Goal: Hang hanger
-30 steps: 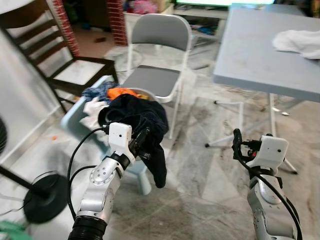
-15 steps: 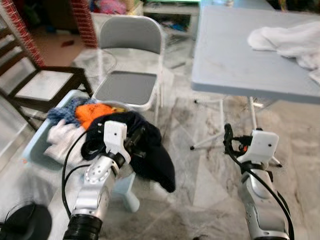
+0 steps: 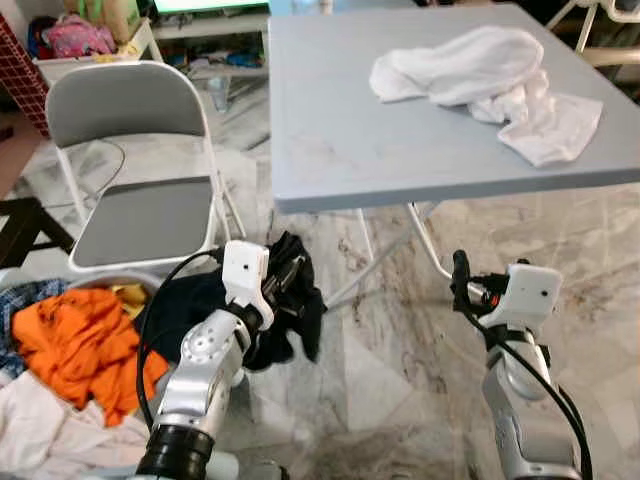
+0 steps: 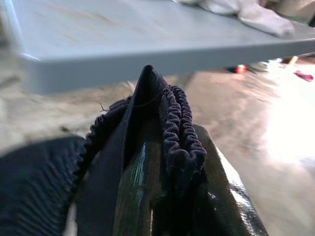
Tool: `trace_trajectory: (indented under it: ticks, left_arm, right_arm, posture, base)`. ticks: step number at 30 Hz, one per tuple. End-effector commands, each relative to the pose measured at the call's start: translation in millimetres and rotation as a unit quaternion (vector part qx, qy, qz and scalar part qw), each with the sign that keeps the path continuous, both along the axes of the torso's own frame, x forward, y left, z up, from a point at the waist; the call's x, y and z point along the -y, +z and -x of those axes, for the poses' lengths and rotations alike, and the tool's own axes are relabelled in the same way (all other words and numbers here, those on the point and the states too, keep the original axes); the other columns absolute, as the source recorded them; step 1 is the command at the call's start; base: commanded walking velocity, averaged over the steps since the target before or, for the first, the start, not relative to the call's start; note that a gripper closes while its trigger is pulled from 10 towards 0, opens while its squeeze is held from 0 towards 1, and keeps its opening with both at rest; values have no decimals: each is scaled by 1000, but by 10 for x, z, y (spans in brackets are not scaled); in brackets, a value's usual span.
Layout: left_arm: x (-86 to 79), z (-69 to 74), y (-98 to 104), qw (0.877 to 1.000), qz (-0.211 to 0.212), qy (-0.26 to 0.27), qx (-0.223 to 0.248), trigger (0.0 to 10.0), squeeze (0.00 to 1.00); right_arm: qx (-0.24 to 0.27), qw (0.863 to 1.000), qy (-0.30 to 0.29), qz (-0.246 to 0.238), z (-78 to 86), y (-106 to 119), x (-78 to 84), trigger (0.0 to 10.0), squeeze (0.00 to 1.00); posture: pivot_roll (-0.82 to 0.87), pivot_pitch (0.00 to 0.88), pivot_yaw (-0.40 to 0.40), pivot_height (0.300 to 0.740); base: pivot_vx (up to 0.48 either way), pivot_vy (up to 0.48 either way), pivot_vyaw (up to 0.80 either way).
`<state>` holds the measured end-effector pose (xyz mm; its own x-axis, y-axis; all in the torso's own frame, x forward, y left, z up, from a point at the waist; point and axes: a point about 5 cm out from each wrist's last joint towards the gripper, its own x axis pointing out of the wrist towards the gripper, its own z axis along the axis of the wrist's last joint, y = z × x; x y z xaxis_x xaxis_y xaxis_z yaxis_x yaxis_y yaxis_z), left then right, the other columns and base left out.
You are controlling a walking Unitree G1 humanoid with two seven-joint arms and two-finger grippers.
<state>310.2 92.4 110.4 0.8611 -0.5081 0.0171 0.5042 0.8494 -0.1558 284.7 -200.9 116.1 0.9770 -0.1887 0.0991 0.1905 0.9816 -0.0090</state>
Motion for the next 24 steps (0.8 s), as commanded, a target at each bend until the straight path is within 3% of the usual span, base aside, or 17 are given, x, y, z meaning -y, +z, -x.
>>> trace_trajectory:
  ticks: [1,5,16,24]
  left_arm:
    - [-9,15,-20,1000,-13,-6,-2,10000,0]
    - [-15,28,-41,1000,-16,-10,-4,10000,0]
    - [-26,19,-37,1000,-8,-11,-7,10000,0]
    - [-59,-18,-23,1000,-6,-4,-7,10000,0]
  right_arm:
    - [-1,1000,-2,-2,12,-8,-16,10000,0]
    - [-3,1000,0,-4,11,-15,-24,10000,0]
    - [-4,1000,1,-3,5,-16,-24,10000,0]
    - [-7,1000,-1,-4,21,-31,-20,10000,0]
  posture:
    - [8,163,38,740]
    - [10,162,37,740]
    - [11,159,36,740]
    - [3,166,37,740]
  base:
    - [0,0,0]
    - [0,0,0]
    - [0,0,-445]
    - [0,-264,-800]
